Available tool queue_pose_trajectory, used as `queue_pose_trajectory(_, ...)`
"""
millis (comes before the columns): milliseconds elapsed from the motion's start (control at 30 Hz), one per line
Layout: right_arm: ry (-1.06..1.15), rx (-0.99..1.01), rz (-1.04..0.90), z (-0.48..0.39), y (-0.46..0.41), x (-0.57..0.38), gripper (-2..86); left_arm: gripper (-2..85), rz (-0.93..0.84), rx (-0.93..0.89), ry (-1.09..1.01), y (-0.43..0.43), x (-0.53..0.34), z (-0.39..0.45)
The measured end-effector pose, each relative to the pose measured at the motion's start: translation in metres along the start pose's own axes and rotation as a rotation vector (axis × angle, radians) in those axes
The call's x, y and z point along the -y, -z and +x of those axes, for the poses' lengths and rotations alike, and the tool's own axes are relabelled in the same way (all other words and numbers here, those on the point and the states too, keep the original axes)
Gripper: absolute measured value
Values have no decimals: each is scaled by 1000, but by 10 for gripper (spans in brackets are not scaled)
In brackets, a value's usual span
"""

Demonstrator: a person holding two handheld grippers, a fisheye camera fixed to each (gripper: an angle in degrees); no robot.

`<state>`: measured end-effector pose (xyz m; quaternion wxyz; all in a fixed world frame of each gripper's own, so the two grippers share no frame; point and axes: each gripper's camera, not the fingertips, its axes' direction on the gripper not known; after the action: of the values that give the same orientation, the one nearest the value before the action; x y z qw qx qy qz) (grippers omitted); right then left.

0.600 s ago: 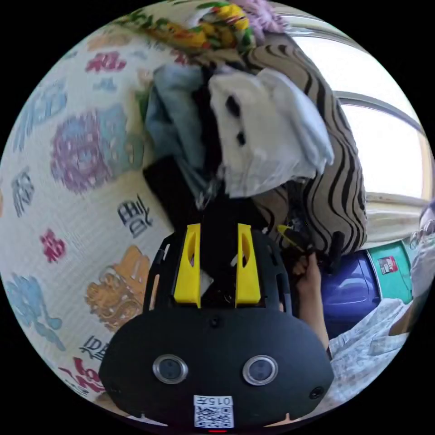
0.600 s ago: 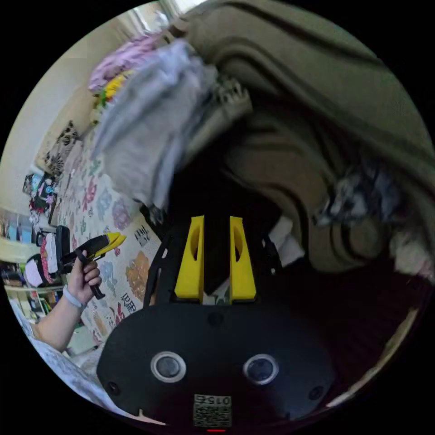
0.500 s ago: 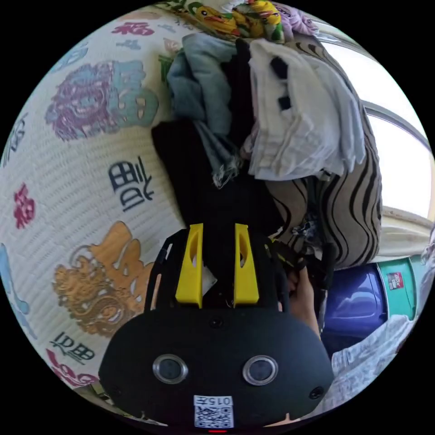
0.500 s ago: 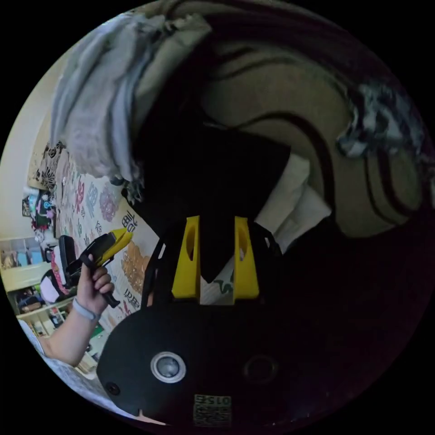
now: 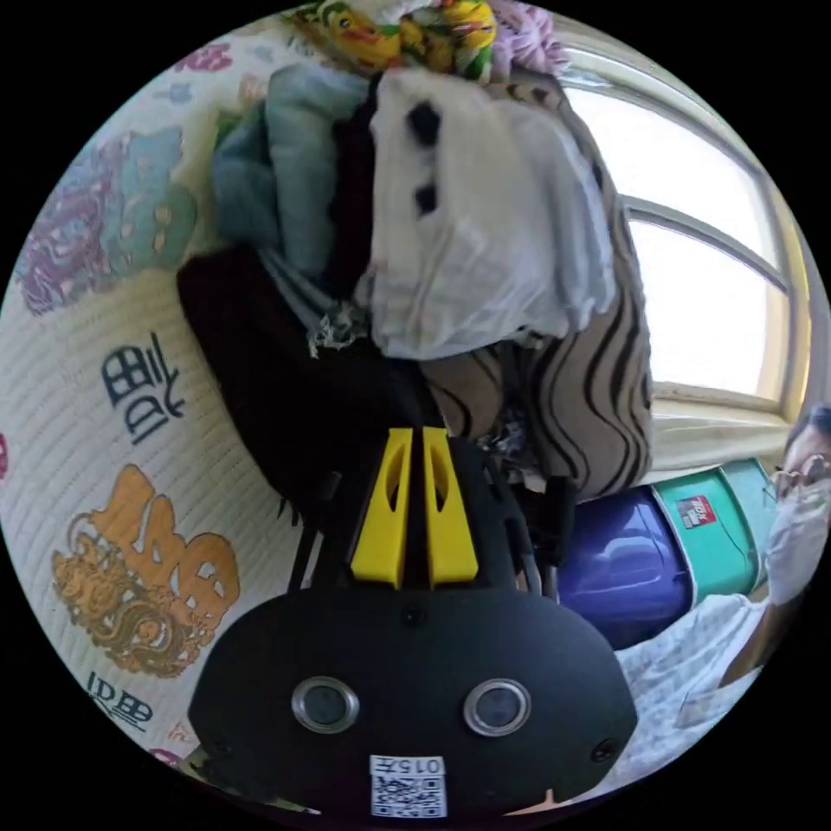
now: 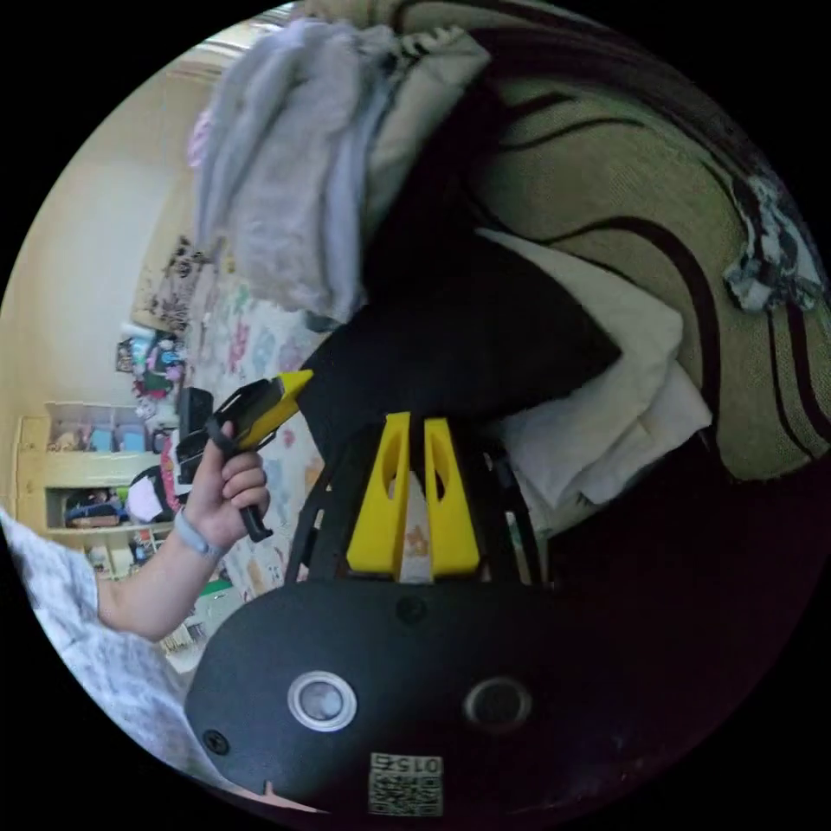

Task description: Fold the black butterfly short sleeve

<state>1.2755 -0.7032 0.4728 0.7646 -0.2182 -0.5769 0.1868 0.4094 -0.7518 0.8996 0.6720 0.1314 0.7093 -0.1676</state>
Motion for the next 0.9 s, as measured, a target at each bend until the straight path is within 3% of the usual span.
queue_pose_trajectory(100,172,164,38,-32,18,-14,39,-1,82,-54,-43,81,-17,26)
queue_pose_trajectory(267,373,272,3,-78,18,-43,62,-1,138,-343,-173,224,-78,73)
queue_pose_trajectory(500,532,516,-192,-145,-89,-93,21,2,273,-222,-199,416,-202,93)
queue_pose_trajectory(667,607,495,-200,-205,-166,-136,9,12,448,-112,30,547,-321,44)
queue_pose_trajectory(900,1042,364,-196,-341,-247,-186,12,47,332,-111,95,627,-397,30)
